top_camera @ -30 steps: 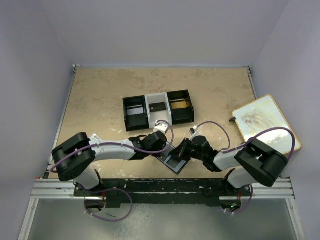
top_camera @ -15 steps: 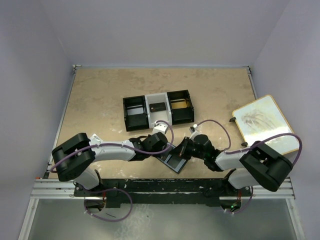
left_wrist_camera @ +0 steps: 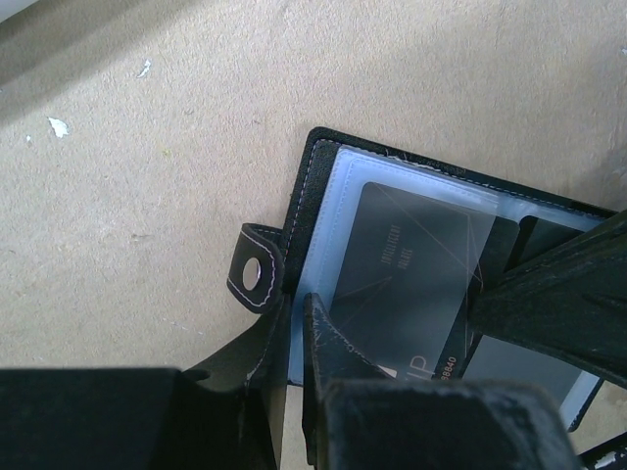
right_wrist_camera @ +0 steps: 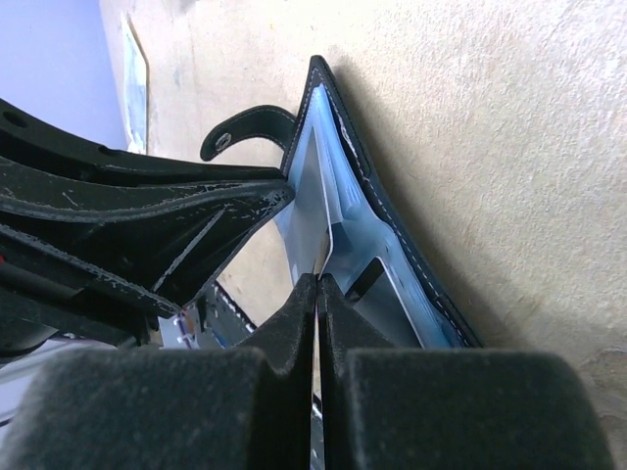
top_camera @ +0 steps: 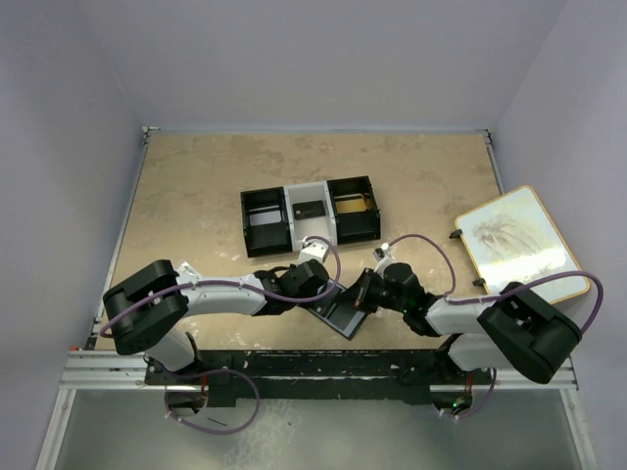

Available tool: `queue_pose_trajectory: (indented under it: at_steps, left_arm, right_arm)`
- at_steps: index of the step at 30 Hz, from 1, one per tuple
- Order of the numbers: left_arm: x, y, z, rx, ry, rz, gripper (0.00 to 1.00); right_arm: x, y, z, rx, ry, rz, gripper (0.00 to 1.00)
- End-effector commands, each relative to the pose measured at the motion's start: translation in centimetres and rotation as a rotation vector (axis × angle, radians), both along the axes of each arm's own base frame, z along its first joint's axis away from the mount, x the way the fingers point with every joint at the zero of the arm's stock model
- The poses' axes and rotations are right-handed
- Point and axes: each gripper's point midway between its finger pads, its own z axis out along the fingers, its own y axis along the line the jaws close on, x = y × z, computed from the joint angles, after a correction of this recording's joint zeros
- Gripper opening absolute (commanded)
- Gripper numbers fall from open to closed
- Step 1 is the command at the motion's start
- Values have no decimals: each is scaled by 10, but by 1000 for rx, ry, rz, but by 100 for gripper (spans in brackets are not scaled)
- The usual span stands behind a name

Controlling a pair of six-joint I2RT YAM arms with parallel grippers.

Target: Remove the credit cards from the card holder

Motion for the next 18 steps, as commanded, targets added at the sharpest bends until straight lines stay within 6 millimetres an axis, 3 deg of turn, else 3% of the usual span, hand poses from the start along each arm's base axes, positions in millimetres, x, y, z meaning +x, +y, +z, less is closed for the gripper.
queue_pose_trajectory:
  at_steps: [1, 9, 18]
  left_arm:
    - [-11, 6, -13, 40, 47, -10, 6]
    - [-10, 5, -6, 20, 33, -5, 7]
    - [-5, -24, 44, -159, -8, -31, 16]
  right_arm:
    - [4, -2, 6, 8, -34, -7, 0]
    - [5, -7, 3, -14, -26, -31, 0]
    - [7, -9, -9, -50, -3, -45, 0]
